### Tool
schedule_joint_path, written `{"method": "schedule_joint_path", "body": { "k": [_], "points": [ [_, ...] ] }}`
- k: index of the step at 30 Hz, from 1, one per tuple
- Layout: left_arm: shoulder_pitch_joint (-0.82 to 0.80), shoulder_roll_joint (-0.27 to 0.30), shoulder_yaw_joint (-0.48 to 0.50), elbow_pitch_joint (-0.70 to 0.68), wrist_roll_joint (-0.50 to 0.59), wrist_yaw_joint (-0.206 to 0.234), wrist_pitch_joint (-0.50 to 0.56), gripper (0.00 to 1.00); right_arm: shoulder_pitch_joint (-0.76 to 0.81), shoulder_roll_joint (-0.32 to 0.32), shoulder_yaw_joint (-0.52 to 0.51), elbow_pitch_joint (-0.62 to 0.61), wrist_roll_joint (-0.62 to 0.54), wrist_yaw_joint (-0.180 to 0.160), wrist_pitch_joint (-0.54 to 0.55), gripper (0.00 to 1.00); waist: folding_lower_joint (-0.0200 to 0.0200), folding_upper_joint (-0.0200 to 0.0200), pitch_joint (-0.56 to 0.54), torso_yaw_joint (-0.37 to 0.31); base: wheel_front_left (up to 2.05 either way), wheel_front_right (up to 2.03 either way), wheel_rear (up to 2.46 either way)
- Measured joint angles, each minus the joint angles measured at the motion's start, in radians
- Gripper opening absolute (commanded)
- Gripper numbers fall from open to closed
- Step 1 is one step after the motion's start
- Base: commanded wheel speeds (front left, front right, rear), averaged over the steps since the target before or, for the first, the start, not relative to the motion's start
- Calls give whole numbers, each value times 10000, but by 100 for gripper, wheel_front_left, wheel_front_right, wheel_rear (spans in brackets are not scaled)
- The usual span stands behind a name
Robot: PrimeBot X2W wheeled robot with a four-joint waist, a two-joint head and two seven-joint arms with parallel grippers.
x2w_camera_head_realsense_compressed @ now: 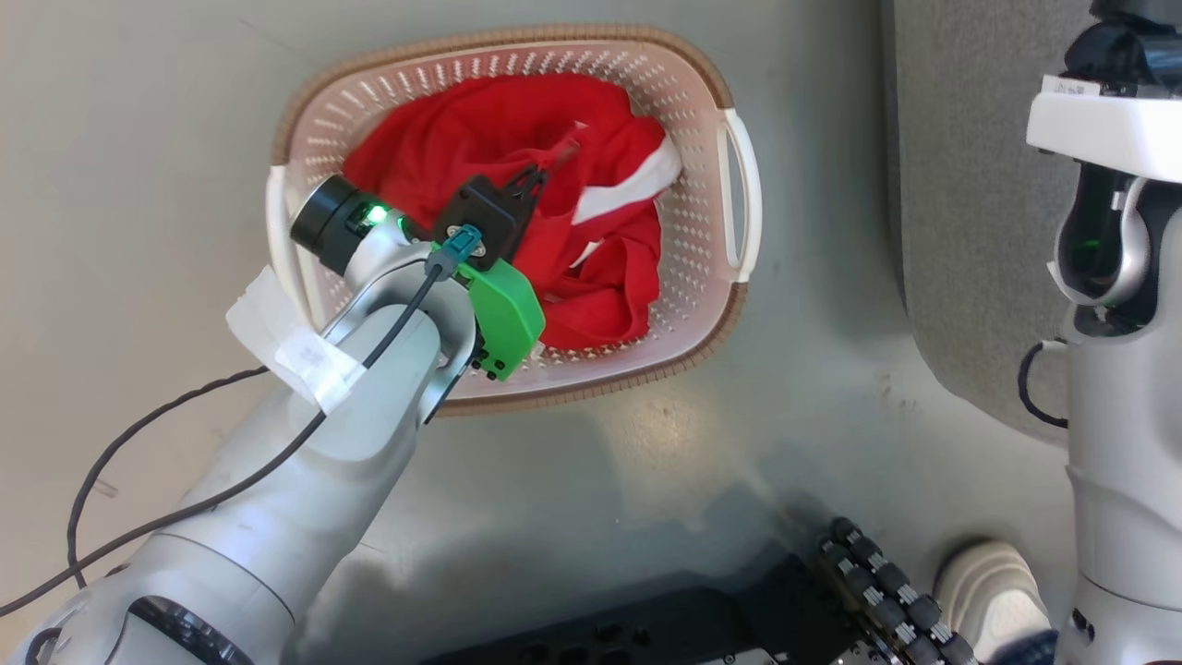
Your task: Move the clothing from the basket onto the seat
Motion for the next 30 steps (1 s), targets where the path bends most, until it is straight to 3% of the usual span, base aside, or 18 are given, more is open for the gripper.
{"method": "schedule_joint_path", "body": {
  "k": [10,18,30],
  "points": [
    [8,-6,-115,-782,-109,2,-178,0,331,-278,-514,182,-2,31,0,100,0,0,-954,399,0,0,0],
    [592,-4,94,-2176,-472,82,-207,0,1064,-468,-1062,412,-2,33,0,100,0,0,-1949,747,0,0,0],
    [1479,-10,368,-3680,-462,257,-209,0,2178,-433,-1427,805,31,98,0,100,-1,0,-3538,1144,0,0,0]
  ]
}}
